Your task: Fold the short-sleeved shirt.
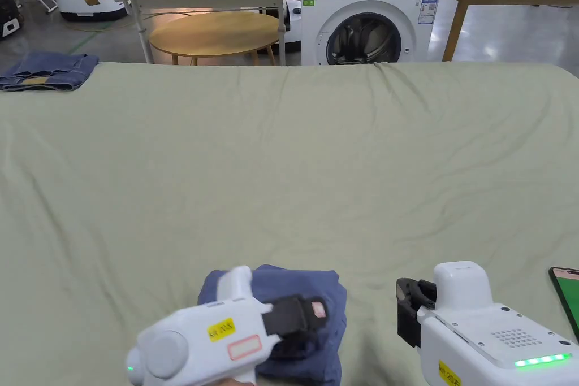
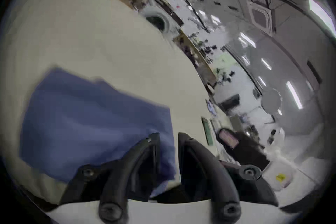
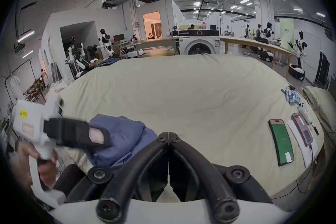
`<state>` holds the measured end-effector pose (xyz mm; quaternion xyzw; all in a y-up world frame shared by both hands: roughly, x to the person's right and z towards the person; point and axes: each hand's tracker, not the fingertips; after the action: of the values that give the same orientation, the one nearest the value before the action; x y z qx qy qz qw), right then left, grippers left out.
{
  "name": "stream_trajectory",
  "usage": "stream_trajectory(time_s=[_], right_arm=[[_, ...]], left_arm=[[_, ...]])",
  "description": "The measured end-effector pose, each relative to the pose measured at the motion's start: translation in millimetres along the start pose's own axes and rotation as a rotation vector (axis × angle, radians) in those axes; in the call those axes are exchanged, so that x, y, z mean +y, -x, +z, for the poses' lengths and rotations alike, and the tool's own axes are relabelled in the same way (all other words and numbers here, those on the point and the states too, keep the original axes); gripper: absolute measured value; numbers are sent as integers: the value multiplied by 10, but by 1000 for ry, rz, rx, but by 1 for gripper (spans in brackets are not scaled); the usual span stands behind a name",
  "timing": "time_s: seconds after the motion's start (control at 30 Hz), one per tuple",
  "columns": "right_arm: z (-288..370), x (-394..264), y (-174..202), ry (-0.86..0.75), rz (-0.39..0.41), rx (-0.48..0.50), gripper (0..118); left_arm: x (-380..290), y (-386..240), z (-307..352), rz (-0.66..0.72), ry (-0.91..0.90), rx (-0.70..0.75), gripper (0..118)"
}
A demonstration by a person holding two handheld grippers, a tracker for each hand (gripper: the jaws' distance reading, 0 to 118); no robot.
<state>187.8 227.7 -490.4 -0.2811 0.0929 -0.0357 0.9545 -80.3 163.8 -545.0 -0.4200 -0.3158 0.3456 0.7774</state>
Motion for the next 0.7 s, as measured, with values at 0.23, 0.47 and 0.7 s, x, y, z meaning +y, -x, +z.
stream_trajectory(time_s=[0.23,0.47,0.7], right_arm=[[-70,19,120,38,-39,76,0],[-495,-120,285,128,-196,281,0],[-873,-526,162,312,-301,307,0]], left_arm=[[-242,230,-320,119,-9,49,6],[7,114,684,-64,-172,108,6],[286,858,1352,109,-269,130,49]])
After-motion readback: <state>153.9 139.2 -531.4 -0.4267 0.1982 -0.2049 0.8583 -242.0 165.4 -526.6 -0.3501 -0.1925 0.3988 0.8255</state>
